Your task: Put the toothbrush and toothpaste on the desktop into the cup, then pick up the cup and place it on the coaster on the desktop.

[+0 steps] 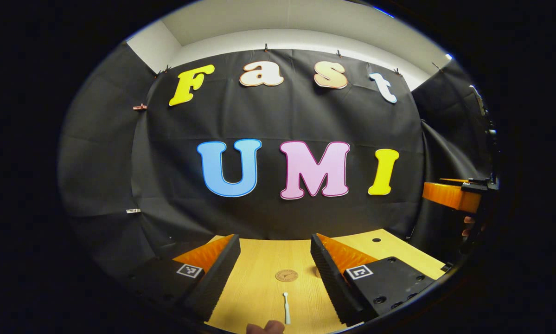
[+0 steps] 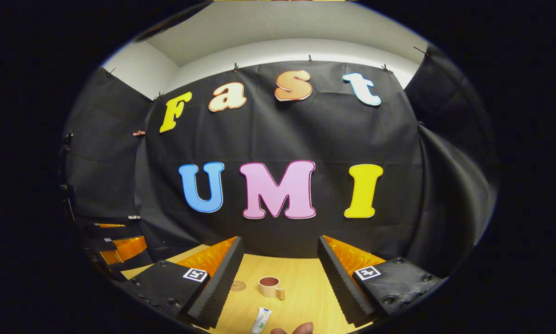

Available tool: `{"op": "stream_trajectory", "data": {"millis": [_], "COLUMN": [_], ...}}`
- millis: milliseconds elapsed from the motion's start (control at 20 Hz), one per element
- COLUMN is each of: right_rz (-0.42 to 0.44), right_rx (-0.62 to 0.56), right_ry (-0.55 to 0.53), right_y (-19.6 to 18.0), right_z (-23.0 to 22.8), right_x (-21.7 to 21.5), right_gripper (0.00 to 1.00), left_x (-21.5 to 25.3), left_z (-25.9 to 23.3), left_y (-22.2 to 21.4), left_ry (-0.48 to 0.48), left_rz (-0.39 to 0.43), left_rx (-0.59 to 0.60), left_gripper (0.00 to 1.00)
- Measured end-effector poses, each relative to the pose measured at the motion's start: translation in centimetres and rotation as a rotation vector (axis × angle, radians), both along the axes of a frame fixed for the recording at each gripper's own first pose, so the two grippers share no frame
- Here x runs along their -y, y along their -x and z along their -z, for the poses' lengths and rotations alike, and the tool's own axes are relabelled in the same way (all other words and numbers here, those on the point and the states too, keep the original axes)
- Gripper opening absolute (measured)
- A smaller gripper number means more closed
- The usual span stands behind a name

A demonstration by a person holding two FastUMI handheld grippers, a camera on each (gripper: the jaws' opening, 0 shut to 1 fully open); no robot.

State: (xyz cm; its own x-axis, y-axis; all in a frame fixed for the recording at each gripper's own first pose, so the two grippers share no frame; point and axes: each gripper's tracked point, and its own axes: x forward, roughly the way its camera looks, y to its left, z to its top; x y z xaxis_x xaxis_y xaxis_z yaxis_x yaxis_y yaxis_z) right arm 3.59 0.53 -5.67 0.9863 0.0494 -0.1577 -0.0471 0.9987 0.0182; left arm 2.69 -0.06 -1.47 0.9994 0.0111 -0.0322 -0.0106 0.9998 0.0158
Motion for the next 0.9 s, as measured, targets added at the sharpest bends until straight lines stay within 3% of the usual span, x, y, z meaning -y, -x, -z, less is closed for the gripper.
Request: {"op": "stream_trajectory", "data": {"millis": [350, 600, 900], "right_rz": [-0.082, -0.128, -0.115], "right_rx": [-0.267, -0.528, -0.815], "right_ry": [-0.063, -0.082, -0.171], "right_y": [-1.8, -2.3, -1.3], "right_z": [7.8, 17.8, 28.7], "right_x": [-2.4, -3.8, -4.8], "right_gripper": [0.98, 0.98, 0.97], "left_x": [-1.0, -1.7, -2.6], "left_z": [0.9, 2.0, 3.2], "left_y": [-0.5, -1.0, -1.8], "left_ry": [0.003, 0.018, 0.008], "left_rz": [-0.029, -0.048, -0.077], "left_rx": [-0.018, -0.039, -0.067], "left_gripper": [0.96, 0.96, 0.96]}}
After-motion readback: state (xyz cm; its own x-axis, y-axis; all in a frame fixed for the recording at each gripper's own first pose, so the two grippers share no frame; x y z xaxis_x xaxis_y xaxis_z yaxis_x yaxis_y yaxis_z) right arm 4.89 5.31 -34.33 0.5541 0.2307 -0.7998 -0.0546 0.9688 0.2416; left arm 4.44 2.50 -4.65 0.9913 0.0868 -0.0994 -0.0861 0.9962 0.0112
